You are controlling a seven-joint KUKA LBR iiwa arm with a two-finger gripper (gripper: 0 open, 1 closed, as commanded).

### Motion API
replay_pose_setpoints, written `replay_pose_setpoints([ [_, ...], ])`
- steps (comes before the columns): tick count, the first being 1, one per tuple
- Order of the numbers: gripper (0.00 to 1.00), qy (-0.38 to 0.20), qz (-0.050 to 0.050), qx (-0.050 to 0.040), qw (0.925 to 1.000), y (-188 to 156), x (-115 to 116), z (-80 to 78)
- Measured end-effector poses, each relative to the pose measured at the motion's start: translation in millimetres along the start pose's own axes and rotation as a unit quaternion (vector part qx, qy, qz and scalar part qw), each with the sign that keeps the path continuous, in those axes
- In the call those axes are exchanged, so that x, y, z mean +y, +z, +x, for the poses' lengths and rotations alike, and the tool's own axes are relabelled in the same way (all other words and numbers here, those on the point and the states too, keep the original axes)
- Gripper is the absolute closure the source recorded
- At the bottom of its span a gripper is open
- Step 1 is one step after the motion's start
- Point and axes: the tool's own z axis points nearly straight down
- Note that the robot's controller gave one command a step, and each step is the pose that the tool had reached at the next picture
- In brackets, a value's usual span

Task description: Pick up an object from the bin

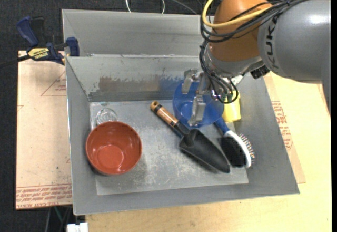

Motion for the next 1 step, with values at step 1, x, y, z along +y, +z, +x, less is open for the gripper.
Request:
replay_pose_setpoints([
  [1, 0.0, 0.0, 0.0, 0.0, 1.0, 0.0, 0.0, 0.0],
])
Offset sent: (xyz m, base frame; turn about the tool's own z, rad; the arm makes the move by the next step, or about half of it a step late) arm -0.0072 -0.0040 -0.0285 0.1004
